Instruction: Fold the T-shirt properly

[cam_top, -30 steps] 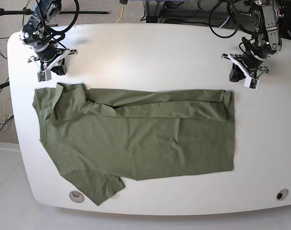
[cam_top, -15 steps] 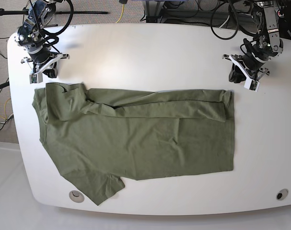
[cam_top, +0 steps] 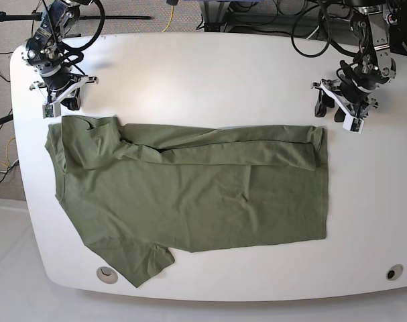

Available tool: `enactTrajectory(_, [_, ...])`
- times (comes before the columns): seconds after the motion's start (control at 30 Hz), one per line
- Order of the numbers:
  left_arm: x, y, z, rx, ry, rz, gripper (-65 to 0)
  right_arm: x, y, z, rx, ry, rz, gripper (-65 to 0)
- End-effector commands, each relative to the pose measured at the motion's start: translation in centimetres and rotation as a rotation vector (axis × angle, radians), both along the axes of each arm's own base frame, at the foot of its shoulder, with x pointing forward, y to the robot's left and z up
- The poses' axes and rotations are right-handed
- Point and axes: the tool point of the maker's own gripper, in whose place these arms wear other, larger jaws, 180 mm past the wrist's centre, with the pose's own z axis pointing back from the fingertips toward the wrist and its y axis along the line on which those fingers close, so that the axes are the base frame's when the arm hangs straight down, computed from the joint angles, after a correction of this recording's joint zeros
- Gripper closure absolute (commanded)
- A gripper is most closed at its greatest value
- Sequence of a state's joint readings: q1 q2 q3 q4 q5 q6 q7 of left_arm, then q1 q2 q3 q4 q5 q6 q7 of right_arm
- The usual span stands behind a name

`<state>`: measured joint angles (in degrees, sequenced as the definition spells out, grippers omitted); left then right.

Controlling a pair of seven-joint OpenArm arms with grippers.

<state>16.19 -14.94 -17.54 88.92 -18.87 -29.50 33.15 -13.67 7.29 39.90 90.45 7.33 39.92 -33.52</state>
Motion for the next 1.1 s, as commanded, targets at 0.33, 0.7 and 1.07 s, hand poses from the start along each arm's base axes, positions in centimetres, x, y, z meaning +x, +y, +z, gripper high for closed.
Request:
enactTrajectory(0.33, [0.6, 0.2, 0.6, 0.032, -0.036, -0.019, -12.2, 2.3, 0.0, 1.2, -0.059, -0.022, 0.008, -1.7])
enactTrajectory(0.7, [1.1, 0.9, 0.8, 0.107, -0.042, -0.037, -3.8, 3.4, -0.1, 0.3, -0.018, -0.007, -0.006, -1.0])
enactTrajectory(1.07, [1.9, -0.1, 2.4, 0.016, -0.069, -0.037, -7.9, 3.5, -1.6, 1.6, -0.025, -0.049, -0.011, -0.4])
